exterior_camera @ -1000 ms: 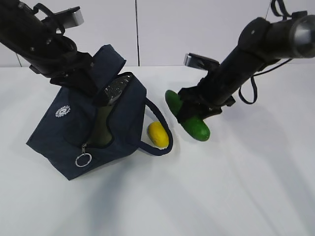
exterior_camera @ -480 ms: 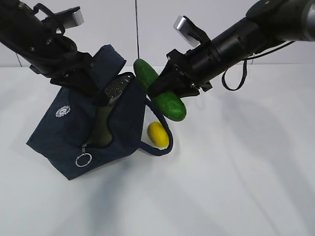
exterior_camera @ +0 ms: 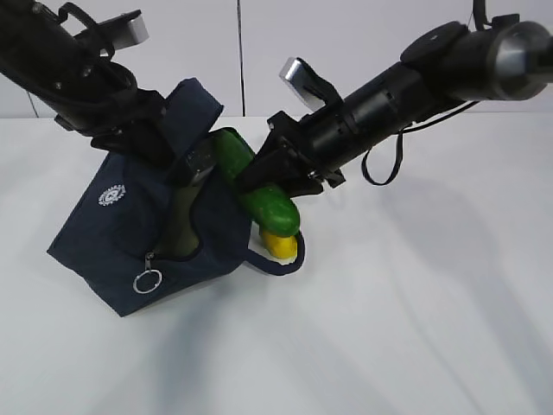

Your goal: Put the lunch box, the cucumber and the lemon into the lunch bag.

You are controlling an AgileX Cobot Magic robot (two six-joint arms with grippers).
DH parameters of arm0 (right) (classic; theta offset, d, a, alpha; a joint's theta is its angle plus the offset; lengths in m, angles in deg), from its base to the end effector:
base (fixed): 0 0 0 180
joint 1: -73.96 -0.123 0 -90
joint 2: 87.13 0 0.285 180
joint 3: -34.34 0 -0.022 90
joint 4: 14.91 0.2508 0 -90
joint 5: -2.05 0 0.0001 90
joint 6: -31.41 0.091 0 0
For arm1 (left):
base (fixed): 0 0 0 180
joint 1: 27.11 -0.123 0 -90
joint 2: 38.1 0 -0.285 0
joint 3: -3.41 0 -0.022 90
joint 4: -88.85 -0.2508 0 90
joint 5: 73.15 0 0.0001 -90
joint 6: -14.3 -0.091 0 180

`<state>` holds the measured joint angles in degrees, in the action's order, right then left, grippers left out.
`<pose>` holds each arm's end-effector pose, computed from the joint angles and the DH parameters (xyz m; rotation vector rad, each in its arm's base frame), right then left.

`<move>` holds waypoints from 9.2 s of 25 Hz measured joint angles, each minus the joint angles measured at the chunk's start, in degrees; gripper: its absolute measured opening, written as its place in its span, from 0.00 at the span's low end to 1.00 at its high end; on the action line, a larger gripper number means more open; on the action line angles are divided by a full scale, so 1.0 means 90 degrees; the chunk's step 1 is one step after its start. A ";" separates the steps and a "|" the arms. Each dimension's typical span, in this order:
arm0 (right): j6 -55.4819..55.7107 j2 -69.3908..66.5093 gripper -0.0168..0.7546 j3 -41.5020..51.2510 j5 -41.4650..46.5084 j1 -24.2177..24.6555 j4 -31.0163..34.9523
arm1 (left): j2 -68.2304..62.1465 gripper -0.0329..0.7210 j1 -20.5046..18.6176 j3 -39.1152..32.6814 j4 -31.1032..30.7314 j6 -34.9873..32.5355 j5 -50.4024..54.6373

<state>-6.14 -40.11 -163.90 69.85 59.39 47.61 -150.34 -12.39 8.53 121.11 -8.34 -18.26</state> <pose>0.4130 0.1846 0.1968 -0.5689 2.5736 1.4096 0.3627 -0.1364 0.2584 0.5352 2.6695 -0.6787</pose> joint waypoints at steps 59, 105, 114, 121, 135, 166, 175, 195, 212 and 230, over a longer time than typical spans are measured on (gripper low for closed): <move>-0.1011 0.0485 0.64 -0.0046 -0.0606 0.0254 -0.0235 | 0.0000 0.07 -0.0013 0.0000 0.0203 -0.0055 0.0117; 0.0103 -0.0619 0.62 -0.0046 -0.1970 -0.0346 -0.2679 | 0.0000 0.07 -0.1294 0.0011 0.0089 -0.0146 0.0546; 0.0239 -0.0697 0.54 -0.0056 -0.2168 -0.0434 -0.2664 | 0.0000 0.07 -0.1325 0.0011 0.0074 -0.0146 0.0583; 0.0472 -0.0746 0.46 -0.0217 -0.2013 -0.0383 -0.2693 | 0.0000 0.07 -0.1325 0.0011 0.0070 -0.0146 0.0605; 0.0807 -0.0299 0.46 -0.1439 -0.0561 0.0611 -0.2441 | 0.0000 0.07 -0.1325 0.0011 0.0515 -0.0359 0.0655; -0.0654 -0.0566 0.46 -0.1193 -0.0142 -0.0511 0.0337 | 0.0000 0.07 -0.0560 0.0011 0.0957 -0.0482 0.0440; -0.1044 -0.0898 0.51 -0.1177 -0.0611 -0.0563 0.1263 | 0.0000 0.07 -0.0560 0.0011 0.0957 -0.0493 0.0463; -0.1173 -0.0784 0.63 -0.1177 -0.0062 -0.0063 0.1404 | 0.0000 0.07 -0.0560 0.0011 0.0957 -0.0505 0.0487; -0.0050 -0.0664 0.63 -0.1177 0.0085 0.0375 -0.0325 | 0.0000 0.07 -0.0560 0.0011 0.0957 -0.0505 0.0578; 0.0227 -0.1314 0.63 -0.1162 0.0100 -0.0048 0.0019 | 0.0000 0.07 -0.0560 0.0011 0.0947 -0.0505 0.0594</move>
<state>-4.10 -51.94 -174.35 70.75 58.95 47.78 -150.34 -17.43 8.63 129.63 -12.88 -12.91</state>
